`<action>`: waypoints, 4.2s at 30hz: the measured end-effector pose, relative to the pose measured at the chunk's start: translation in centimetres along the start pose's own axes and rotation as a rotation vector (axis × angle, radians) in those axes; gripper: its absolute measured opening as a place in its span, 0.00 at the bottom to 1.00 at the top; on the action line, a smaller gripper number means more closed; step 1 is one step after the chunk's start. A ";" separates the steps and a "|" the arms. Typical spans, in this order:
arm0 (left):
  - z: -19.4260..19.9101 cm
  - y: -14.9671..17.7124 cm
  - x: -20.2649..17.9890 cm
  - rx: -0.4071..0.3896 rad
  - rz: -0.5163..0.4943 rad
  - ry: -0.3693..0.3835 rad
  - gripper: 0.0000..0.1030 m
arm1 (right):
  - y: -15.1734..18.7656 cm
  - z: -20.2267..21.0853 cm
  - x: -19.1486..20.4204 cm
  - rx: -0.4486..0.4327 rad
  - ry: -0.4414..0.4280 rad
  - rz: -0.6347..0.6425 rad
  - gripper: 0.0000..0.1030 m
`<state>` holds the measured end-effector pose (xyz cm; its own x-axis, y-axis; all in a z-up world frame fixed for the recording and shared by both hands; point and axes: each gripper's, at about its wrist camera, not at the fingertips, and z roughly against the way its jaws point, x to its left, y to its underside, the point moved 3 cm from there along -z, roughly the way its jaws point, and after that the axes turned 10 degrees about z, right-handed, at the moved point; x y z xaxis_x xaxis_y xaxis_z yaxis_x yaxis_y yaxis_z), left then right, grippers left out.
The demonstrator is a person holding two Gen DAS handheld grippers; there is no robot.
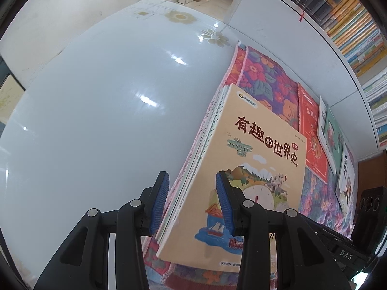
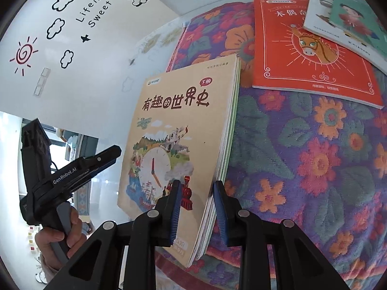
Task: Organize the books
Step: 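Stand the tan book against the white Shanhaijing book with both tools, then open both tools to release the standing tan book, then move both tools to the white Shanhaijing warrior-cover book and close on its edge, then lift the white Shanhaijing warrior-cover book upright off the pile with both tools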
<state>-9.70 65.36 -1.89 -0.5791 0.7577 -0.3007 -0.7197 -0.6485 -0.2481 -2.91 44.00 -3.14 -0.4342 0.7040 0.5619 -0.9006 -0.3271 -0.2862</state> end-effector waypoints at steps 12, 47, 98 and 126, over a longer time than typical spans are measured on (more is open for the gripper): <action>2.8 0.9 -6.8 -0.040 -0.104 0.006 0.35 | 1.2 5.3 -3.3 -0.072 -0.056 -0.060 0.26; -14.1 15.6 -40.7 0.199 -0.442 0.168 0.38 | 7.0 27.7 -34.2 -0.405 0.235 -0.357 0.54; -6.7 24.6 -24.8 0.336 -0.332 0.133 0.39 | 11.1 19.4 -23.7 -0.076 0.182 -0.090 0.63; -10.7 18.3 -26.9 0.498 -0.321 0.254 0.36 | 10.5 18.1 -26.1 -0.029 -0.038 -0.114 0.46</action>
<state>-3.14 32.35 -8.22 -0.2407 0.8282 -0.5061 -0.9690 -0.2347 0.0767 -1.41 10.82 -6.78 -0.3302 0.7112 0.6206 -0.9434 -0.2274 -0.2413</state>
